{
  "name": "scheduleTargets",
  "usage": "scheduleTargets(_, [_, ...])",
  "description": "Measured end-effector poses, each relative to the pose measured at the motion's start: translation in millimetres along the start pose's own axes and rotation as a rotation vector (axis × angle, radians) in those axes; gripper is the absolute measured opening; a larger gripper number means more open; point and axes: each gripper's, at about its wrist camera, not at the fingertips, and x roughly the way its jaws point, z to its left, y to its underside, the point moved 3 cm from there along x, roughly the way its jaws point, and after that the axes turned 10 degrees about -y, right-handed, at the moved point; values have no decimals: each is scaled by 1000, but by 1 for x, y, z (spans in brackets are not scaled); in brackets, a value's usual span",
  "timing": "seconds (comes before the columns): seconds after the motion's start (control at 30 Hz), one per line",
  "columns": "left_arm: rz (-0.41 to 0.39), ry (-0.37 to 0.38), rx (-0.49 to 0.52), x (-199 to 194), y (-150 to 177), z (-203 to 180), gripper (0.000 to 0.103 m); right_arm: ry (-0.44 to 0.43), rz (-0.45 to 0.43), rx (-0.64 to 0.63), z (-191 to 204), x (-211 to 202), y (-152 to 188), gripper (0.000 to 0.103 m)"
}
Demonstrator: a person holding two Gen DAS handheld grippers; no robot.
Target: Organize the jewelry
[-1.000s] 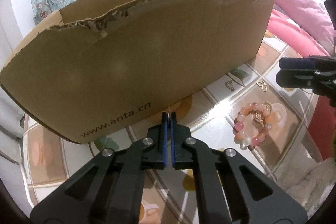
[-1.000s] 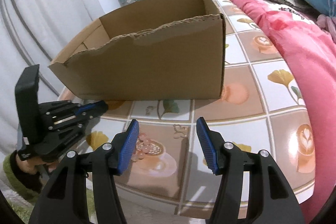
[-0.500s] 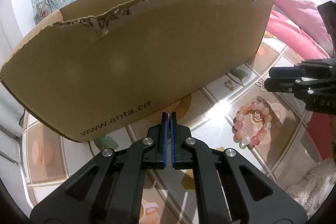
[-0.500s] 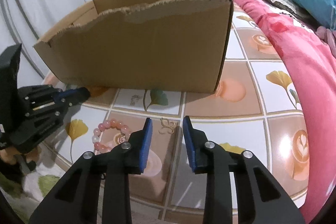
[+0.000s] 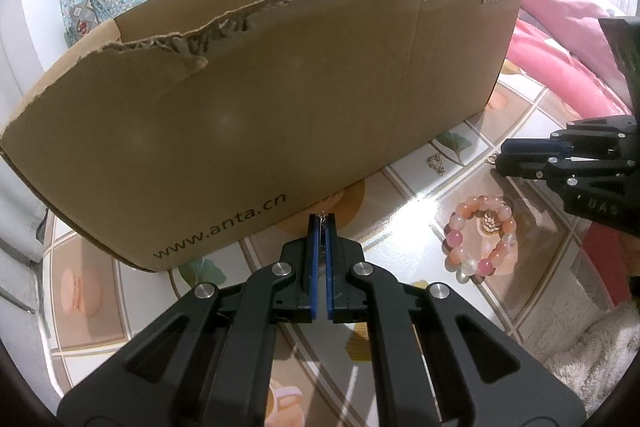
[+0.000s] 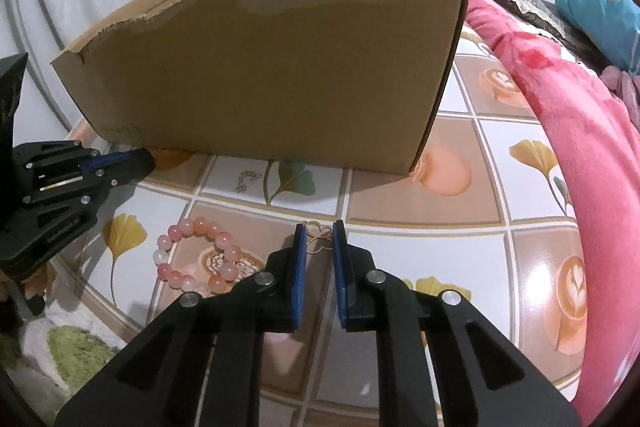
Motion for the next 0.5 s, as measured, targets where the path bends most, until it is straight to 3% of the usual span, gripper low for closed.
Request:
scheduleTargets(0.37, [-2, 2, 4, -3, -2, -3, 2, -29, -20, 37, -5, -9, -4, 1])
scheduleTargets(0.5, [-1, 4, 2, -3, -2, -2, 2, -23, -7, 24, -5, -6, -2, 19])
